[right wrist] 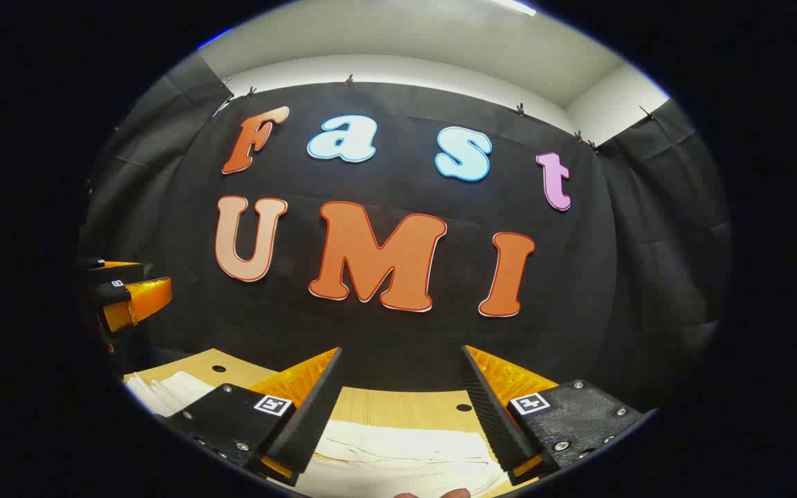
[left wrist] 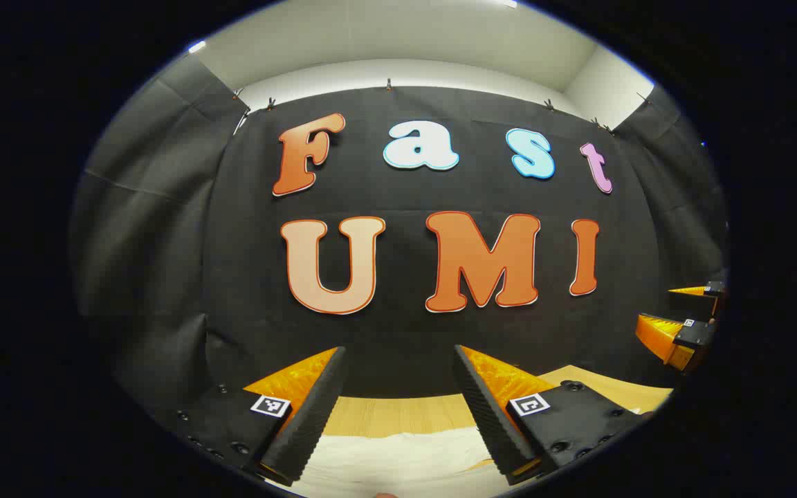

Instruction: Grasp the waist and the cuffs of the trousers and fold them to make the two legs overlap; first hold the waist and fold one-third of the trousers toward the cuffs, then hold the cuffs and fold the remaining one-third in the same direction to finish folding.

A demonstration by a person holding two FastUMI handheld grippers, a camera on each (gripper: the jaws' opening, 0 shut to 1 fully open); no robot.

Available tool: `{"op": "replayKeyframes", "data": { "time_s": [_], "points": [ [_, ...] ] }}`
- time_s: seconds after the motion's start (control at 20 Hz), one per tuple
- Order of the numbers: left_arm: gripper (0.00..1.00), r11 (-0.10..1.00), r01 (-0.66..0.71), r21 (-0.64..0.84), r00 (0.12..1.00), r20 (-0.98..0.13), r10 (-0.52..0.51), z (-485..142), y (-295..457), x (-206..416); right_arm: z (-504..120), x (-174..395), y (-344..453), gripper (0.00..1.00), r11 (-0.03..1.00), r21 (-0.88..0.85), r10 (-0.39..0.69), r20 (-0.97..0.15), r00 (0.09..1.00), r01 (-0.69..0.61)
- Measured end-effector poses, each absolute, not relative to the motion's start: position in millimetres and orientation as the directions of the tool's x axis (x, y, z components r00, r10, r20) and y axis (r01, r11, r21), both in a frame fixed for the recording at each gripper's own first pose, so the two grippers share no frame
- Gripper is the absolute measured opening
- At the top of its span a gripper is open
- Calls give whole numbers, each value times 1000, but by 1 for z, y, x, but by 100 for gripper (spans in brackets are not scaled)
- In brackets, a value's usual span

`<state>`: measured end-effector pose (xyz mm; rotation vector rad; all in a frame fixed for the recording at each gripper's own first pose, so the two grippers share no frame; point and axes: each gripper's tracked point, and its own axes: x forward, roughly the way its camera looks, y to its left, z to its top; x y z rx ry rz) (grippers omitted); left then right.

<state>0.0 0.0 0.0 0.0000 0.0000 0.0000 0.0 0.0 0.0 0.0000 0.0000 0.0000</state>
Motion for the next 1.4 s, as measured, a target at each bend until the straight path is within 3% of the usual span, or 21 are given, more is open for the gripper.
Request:
{"op": "replayKeyframes", "data": {
  "time_s": [0.9,1.4],
  "points": [
    [100,1000,2,24,1000,10,-3,1,3,-14,-7,-12,6,99,1000,8,4,-32,999,-4],
    [100,996,-65,-56,984,-167,55,-69,84,-22,-48,-20,-12,99,994,42,-89,-202,975,99]
  ]
}}
